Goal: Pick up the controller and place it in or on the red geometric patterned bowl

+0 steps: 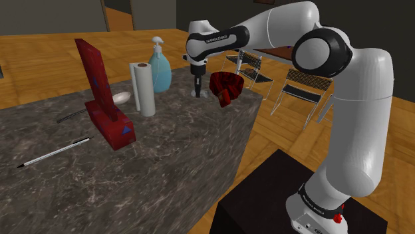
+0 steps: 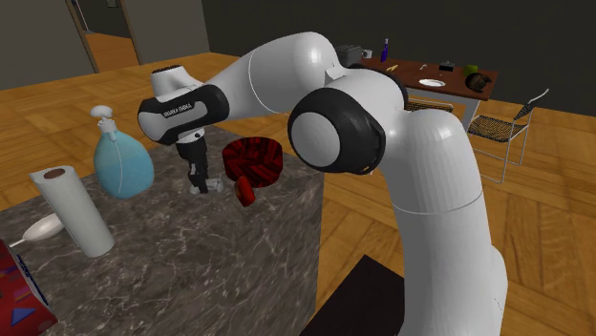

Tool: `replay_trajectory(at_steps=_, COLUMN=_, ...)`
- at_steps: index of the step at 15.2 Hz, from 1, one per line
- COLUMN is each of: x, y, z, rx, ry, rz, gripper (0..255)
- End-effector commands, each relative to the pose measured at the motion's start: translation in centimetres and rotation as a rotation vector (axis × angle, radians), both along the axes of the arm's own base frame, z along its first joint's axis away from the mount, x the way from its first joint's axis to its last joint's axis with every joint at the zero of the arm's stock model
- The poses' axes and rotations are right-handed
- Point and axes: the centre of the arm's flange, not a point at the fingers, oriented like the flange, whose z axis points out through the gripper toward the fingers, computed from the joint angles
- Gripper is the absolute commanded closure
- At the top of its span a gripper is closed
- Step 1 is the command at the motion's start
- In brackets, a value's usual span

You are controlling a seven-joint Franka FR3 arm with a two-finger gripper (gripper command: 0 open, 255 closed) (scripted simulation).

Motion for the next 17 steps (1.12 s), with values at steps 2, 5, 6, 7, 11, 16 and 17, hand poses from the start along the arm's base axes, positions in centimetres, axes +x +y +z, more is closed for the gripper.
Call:
replay_trajectory(at_steps=2, x=-0.1, y=-0.4, z=-0.2, rx=-0.005, ry=0.008, rz=-0.008, gripper=255)
replay_trajectory(at_steps=5, x=-0.1, y=-0.4, z=1.4, rx=-0.005, ry=0.008, rz=-0.008, gripper=255)
replay_trajectory(at_steps=6, x=-0.1, y=-0.4, z=1.9, rx=-0.005, ry=0.008, rz=-0.008, gripper=255)
replay_trajectory(at_steps=7, x=-0.1, y=-0.4, z=2.5, rx=-0.005, ry=0.008, rz=-0.008, gripper=255)
replay_trajectory(at_steps=11, x=-0.1, y=-0.4, z=4.6, rx=-0.005, ry=0.008, rz=-0.008, gripper=255)
replay_trajectory(at_steps=16, x=-0.1, y=-0.4, z=7.2, rx=-0.005, ry=0.008, rz=-0.008, gripper=255)
replay_trajectory(at_steps=17, x=-0.1, y=-0.4, z=7.8, rx=-0.005, ry=0.008, rz=-0.008, gripper=255)
